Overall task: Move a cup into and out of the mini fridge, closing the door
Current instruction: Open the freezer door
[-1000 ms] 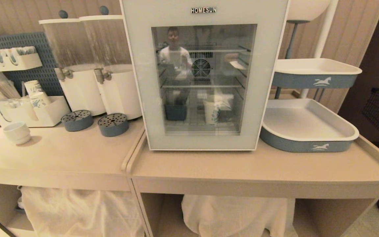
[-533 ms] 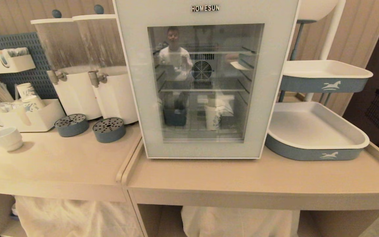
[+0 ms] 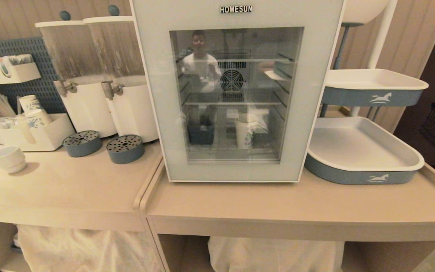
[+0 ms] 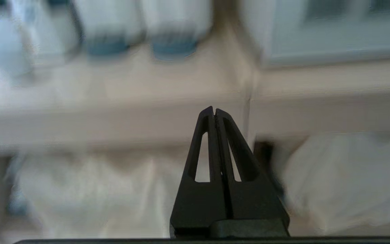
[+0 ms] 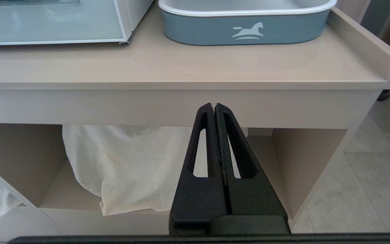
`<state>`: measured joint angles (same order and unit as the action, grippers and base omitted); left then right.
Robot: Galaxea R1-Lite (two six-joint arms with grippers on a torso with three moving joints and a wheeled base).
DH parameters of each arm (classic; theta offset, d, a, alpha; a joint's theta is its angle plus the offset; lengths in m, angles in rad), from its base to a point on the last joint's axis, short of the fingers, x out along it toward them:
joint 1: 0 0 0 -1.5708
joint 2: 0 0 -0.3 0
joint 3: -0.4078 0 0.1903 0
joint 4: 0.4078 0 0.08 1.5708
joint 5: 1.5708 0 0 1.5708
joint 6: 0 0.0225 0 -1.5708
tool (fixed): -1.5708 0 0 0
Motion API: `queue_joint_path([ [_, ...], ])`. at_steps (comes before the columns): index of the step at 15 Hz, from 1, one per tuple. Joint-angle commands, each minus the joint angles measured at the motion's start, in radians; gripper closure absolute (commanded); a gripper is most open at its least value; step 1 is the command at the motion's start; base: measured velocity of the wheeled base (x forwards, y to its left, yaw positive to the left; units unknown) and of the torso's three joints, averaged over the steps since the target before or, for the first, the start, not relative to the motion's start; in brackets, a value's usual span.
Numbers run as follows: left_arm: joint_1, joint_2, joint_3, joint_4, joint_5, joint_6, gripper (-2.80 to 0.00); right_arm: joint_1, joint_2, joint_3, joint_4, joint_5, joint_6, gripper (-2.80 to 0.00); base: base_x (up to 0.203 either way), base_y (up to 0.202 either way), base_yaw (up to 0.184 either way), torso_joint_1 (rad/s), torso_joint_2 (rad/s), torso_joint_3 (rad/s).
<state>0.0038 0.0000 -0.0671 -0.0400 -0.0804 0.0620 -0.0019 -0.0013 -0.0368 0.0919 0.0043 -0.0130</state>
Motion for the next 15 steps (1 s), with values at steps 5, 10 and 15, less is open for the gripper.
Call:
queue_joint_path([
  [5,-0.059,0.272,-0.451,0.153,-0.196,-0.065,0.00,0.000,0.001,0.000,-0.001,0.000,-0.001,0.00,0.000,0.000,0.000,0.000,0.00,0.000],
  [10,-0.234,0.433,-0.470,0.069,-0.062,0.004,0.00,0.000,0.001,0.000,0.000,-0.001,-0.001,0.00,0.000,0.000,0.000,0.000,0.00,0.000],
  [15,-0.236,0.647,-0.473,0.028,-0.043,-0.038,0.00,0.000,0.001,0.000,-0.001,-0.001,-0.001,0.00,0.000,0.000,0.000,0.000,0.00,0.000],
])
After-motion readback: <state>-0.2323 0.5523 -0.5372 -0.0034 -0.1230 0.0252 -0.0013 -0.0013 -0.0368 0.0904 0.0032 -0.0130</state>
